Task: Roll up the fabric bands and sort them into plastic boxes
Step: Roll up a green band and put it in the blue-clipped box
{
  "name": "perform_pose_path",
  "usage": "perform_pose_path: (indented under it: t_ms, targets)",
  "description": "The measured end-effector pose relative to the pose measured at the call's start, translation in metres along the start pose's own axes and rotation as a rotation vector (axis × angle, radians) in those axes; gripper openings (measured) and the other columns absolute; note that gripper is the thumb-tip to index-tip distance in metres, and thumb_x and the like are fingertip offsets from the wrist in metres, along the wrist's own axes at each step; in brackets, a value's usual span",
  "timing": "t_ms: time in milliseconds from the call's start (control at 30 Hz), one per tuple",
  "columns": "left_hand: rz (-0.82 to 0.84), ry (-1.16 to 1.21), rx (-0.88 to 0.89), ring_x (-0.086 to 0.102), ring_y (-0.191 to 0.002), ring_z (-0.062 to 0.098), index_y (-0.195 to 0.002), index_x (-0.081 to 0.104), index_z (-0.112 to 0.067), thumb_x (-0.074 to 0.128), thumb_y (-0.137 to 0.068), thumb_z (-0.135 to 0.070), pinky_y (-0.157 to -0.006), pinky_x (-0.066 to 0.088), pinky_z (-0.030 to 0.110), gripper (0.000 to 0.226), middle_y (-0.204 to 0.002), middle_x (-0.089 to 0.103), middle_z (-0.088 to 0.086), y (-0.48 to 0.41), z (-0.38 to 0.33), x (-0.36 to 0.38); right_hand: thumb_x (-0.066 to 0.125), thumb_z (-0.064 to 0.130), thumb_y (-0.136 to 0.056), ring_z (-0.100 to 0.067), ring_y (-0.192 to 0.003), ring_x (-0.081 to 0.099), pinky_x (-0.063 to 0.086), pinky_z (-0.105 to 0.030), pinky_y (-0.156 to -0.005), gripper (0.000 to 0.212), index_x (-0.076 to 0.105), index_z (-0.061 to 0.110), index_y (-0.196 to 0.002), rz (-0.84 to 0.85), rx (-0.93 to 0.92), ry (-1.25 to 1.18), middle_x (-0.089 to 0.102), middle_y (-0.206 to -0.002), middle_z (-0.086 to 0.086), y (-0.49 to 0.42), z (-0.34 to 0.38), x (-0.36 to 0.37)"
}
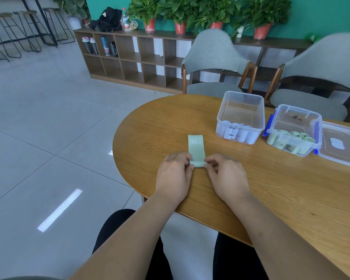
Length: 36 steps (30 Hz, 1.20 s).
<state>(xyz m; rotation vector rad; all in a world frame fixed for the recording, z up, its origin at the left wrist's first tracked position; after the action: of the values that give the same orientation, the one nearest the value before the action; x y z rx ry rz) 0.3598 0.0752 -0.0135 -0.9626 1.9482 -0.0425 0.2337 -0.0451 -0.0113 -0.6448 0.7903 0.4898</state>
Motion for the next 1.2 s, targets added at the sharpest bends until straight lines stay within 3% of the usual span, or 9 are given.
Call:
perform_pose_path:
  t_ms: [167, 333, 600, 800, 933, 1200]
  targets:
    - [-0.011, 0.004, -0.003, 0.057, -0.094, 0.013, -0.111, 0.069, -0.026, 0.072, -0.094, -0.023, -0.084, 0.052, 0.036, 0.017, -0.097, 0.068, -0.011, -0.001, 0.000, -0.001, 0.070, 0.031, -0.094, -0.016, -0.104, 0.059, 0.053, -0.031, -0.078, 0.021, 0.076, 0.025, -0.113, -0.018, -0.051, 0.097, 0.072, -0.103, 0.008, 0.000, 0.006, 0.002]
    - [-0.001, -0.018, 0.015, 0.057, -0.099, 0.015, -0.116, 0.072, -0.022, 0.074, -0.093, -0.020, -0.085, 0.054, 0.037, 0.024, -0.102, 0.068, -0.008, -0.003, 0.000, 0.002, 0.070, 0.024, -0.095, -0.019, -0.109, 0.057, 0.053, -0.032, -0.084, 0.028, 0.075, 0.024, -0.123, 0.022, -0.054, 0.118, 0.071, -0.112, 0.005, -0.005, 0.003, 0.007]
    - [0.001, -0.042, -0.012, 0.058, -0.103, 0.019, -0.123, 0.073, -0.022, 0.072, -0.095, -0.019, -0.087, 0.054, 0.040, 0.028, -0.107, 0.069, -0.004, -0.007, 0.002, 0.007, 0.075, 0.026, -0.092, -0.010, -0.089, 0.066, 0.056, -0.034, -0.078, 0.025, 0.070, 0.031, -0.115, -0.016, 0.003, -0.019, 0.072, -0.093, 0.016, -0.010, -0.006, 0.006]
    - [-0.034, 0.034, -0.030, 0.062, -0.093, 0.013, -0.123, 0.070, -0.026, 0.074, -0.092, -0.015, -0.094, 0.052, 0.035, 0.033, -0.102, 0.070, -0.013, -0.005, 0.006, 0.005, 0.074, 0.027, -0.093, -0.015, -0.098, 0.063, 0.056, -0.037, -0.081, 0.023, 0.076, 0.025, -0.116, -0.036, -0.029, 0.019, 0.073, -0.097, 0.010, -0.010, -0.003, 0.009]
    - [-0.030, 0.045, -0.047, 0.060, -0.100, 0.012, -0.122, 0.070, -0.027, 0.074, -0.092, -0.016, -0.089, 0.056, 0.037, 0.032, -0.105, 0.069, -0.015, -0.006, 0.010, 0.008, 0.076, 0.022, -0.091, -0.018, -0.106, 0.058, 0.053, -0.035, -0.083, 0.028, 0.076, 0.023, -0.120, -0.037, -0.022, 0.050, 0.072, -0.104, 0.006, -0.011, -0.004, 0.011]
    - [-0.012, 0.045, -0.058, 0.057, -0.095, 0.010, -0.117, 0.068, -0.030, 0.074, -0.092, -0.017, -0.086, 0.055, 0.037, 0.029, -0.100, 0.065, -0.018, -0.009, 0.010, 0.009, 0.073, 0.021, -0.094, -0.017, -0.101, 0.057, 0.051, -0.032, -0.080, 0.025, 0.074, 0.025, -0.119, -0.039, -0.018, 0.039, 0.070, -0.098, 0.008, -0.013, -0.005, 0.013]
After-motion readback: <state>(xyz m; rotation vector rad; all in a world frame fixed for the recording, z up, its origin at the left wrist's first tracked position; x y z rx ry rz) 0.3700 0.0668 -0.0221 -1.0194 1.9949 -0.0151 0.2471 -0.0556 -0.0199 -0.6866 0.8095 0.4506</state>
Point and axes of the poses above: each hand's wrist, its own y-axis away from the middle knuckle, its own x-axis out of the palm, z = x × y, the point moved 10 cm from there along -y, towards the middle knuckle
